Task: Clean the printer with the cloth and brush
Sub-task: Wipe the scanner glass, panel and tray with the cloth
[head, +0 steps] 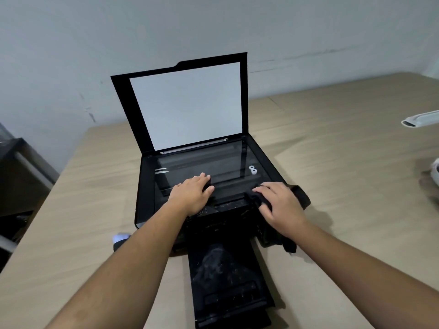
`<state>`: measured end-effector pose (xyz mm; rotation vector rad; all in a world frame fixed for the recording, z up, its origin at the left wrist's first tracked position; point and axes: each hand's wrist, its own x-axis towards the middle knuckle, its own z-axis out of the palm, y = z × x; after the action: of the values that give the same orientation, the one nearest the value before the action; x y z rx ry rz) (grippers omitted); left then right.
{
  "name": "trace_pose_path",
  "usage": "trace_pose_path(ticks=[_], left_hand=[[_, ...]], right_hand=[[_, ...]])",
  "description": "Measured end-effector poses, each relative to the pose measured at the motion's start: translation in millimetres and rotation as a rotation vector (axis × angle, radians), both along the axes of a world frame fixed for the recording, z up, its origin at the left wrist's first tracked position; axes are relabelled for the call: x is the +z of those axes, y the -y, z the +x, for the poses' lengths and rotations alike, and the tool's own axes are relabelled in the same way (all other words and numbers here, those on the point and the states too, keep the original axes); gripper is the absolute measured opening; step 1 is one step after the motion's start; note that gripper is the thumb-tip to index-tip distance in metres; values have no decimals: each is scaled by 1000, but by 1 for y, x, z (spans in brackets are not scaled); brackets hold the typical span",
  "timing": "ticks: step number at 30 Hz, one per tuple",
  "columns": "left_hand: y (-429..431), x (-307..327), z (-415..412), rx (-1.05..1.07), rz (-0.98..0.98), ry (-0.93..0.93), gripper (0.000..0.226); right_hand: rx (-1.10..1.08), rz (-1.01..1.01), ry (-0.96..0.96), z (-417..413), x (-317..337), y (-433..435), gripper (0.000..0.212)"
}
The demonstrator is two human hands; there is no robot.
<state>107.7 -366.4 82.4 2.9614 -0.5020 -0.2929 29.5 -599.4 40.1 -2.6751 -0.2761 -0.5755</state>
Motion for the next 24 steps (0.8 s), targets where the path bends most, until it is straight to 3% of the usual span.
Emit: trace_pose_path(ticks=[5,9,13,18,24], left_hand=[[-3,-1,1,-11,-3,-19,54],[-2,-3,0,-9,5,7,54],[-2,0,1,-11,4,-6,54],[4,3,-1,27,0,-2,54],[18,8,3,83,8,101,50]], right_hand=[[-78,-89,-6,-1,8,44,41],[-136,-27,42,-4,-1,18,40],[-46,-138,33,-6,4,33,40],[-175,-120,-24,-6,14,41,38],[27,-147,-73,-9,14,2,40]])
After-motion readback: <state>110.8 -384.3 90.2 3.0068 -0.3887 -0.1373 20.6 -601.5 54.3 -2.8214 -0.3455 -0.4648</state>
